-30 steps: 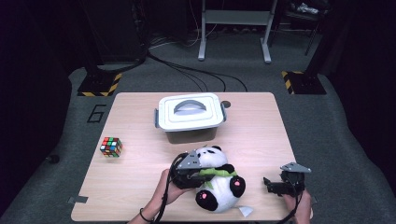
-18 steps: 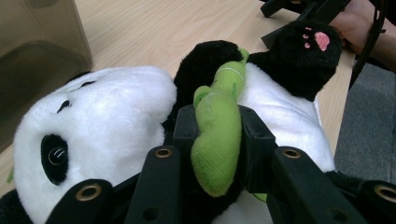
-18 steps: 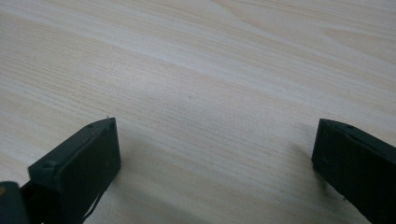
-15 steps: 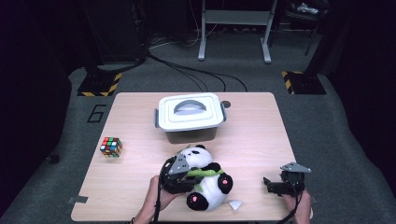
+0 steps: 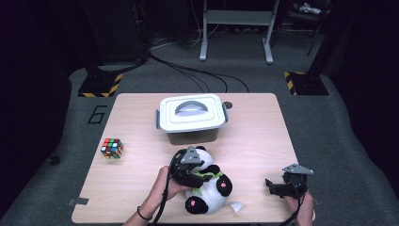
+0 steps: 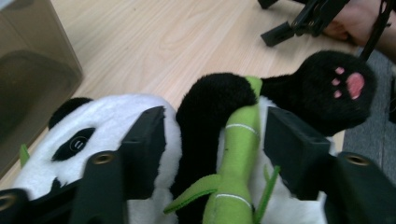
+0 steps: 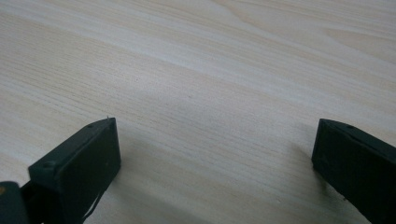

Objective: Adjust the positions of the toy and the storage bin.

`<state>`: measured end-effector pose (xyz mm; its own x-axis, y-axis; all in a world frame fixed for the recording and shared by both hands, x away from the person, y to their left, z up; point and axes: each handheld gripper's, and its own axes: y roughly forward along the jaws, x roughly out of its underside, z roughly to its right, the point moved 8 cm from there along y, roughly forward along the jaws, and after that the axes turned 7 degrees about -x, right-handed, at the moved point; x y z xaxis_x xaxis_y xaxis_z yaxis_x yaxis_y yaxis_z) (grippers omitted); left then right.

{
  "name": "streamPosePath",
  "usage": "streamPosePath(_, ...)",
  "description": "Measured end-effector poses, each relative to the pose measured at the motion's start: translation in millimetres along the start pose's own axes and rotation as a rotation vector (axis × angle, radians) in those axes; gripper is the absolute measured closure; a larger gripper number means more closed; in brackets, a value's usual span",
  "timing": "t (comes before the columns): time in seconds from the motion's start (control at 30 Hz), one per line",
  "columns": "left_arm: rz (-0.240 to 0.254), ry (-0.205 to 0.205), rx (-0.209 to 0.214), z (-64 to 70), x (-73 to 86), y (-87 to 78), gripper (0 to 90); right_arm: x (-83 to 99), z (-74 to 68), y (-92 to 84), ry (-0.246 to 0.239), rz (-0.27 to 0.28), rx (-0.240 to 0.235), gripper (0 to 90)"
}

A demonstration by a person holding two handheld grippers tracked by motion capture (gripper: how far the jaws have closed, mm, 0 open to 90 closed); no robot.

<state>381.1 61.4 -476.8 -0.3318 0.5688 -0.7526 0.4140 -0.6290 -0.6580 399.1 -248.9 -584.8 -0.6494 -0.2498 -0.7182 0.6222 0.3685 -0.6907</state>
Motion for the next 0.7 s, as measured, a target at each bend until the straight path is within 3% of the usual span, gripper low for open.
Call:
streamPosePath(0.1, -0.016, 0.001, 0.029, 4.1, 6.7, 2.6, 51.8, 0.0, 0.0, 0.0, 0.000, 0.000, 0.000, 0.3)
streamPosePath(0.33, 0.003, -0.036, 0.080, 6.6, 17.2, -0.3, 66.2, 0.0, 0.0, 0.0, 0.000, 0.000, 0.000, 0.3)
streamPosePath(0.43, 0.027, -0.027, 0.068, 8.4, 19.2, -3.3, 72.7, 0.0, 0.0, 0.0, 0.000, 0.000, 0.000, 0.3)
streamPosePath(0.7, 0.065, -0.014, 0.001, 7.3, 20.9, -13.8, 74.7, 0.0, 0.0, 0.0, 0.000, 0.000, 0.000, 0.3)
